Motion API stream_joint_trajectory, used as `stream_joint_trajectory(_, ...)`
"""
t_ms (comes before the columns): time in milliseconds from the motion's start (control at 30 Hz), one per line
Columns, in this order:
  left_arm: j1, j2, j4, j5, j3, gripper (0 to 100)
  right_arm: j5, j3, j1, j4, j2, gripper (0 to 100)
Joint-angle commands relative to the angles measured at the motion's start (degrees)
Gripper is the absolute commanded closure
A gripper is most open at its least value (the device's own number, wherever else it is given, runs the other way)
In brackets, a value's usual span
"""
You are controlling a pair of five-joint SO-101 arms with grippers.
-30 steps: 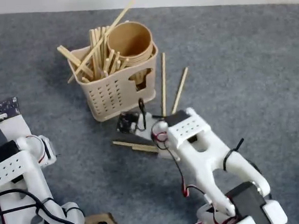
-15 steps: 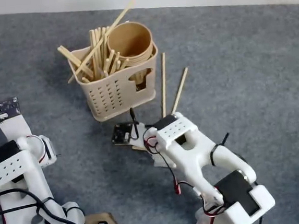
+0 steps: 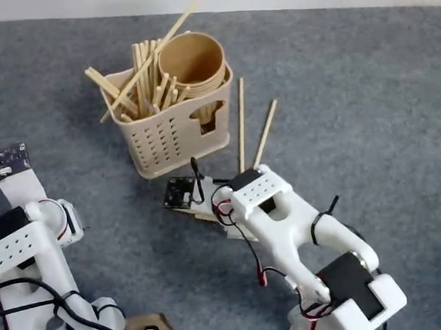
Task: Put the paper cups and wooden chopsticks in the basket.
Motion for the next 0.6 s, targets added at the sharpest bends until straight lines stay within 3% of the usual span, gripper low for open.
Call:
stream_joint_trajectory(0, -0.04, -1.80, -0.35, -0.35, -0.40, 75, -1.23, -2.15, -0.40, 2.07, -10.59, 99.3)
stream_joint_trajectory(133, -0.04, -1.80, -0.35, -0.35, -0.40, 75, -6.68, -8.57, 0.04, 5.41, -21.14, 99.3)
stream_joint_trajectory(400, -0.13, -1.80, -0.62, -0.35, -0.31, 75, -7.03, -20.18, 1.98, 6.73, -32.40, 98.8)
stream_joint_trajectory(567, -0.13, -1.80, -0.62, -0.35, -0.31, 75, -16.18, -21.85, 1.98, -3.12, -36.44, 99.0)
